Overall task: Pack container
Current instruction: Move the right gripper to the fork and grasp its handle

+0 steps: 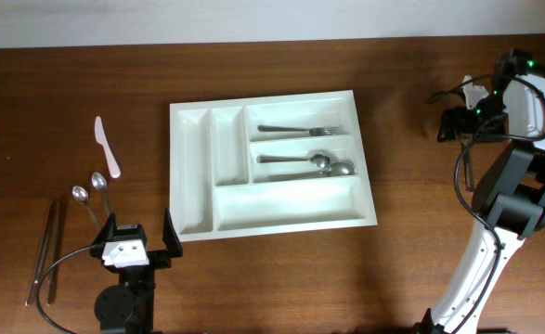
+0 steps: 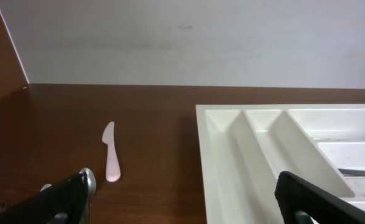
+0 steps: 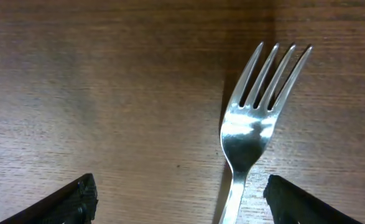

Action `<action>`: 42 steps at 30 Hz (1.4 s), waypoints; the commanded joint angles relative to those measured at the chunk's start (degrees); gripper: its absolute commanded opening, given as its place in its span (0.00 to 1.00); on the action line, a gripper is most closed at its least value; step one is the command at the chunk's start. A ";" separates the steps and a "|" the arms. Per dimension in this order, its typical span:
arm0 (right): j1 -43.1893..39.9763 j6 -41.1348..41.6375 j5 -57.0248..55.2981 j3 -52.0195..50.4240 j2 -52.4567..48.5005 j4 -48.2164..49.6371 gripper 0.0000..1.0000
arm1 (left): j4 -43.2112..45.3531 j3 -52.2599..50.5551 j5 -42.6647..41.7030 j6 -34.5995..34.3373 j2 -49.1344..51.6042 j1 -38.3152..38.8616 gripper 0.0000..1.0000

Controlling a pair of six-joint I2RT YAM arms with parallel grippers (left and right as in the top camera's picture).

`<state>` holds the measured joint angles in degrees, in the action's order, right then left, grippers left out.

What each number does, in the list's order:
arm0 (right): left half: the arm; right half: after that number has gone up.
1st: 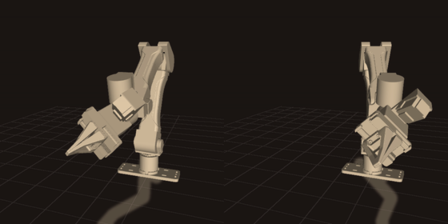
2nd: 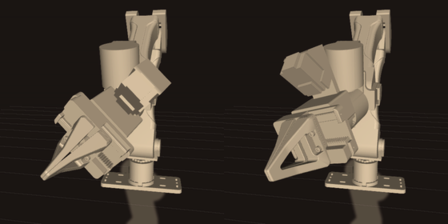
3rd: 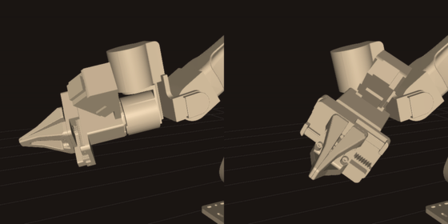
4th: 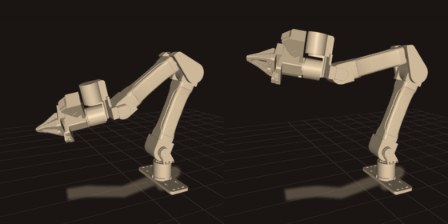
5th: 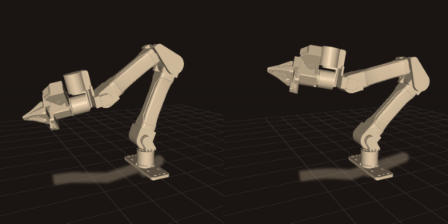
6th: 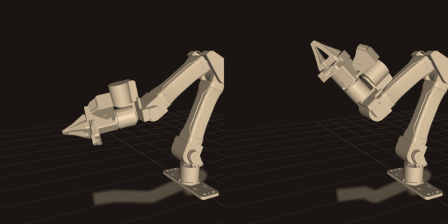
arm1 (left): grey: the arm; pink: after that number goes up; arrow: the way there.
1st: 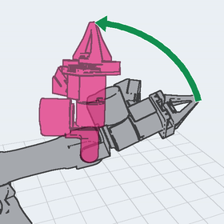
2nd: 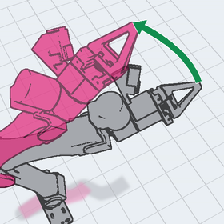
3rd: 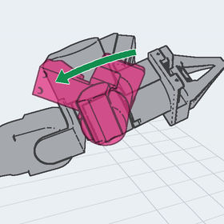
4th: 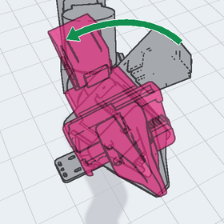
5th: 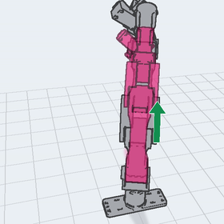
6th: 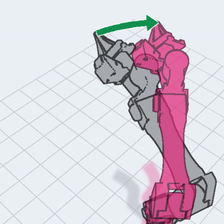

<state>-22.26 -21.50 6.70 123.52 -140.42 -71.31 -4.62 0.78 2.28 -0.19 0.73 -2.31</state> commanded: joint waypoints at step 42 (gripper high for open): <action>-2.84 4.52 1.75 -8.24 0.22 7.26 0.15 | -0.11 -0.26 -0.63 0.68 -0.39 0.22 0.99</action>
<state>-25.10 -17.78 7.09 117.10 -139.74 -64.01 -4.62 0.78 2.28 -0.19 0.73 -2.31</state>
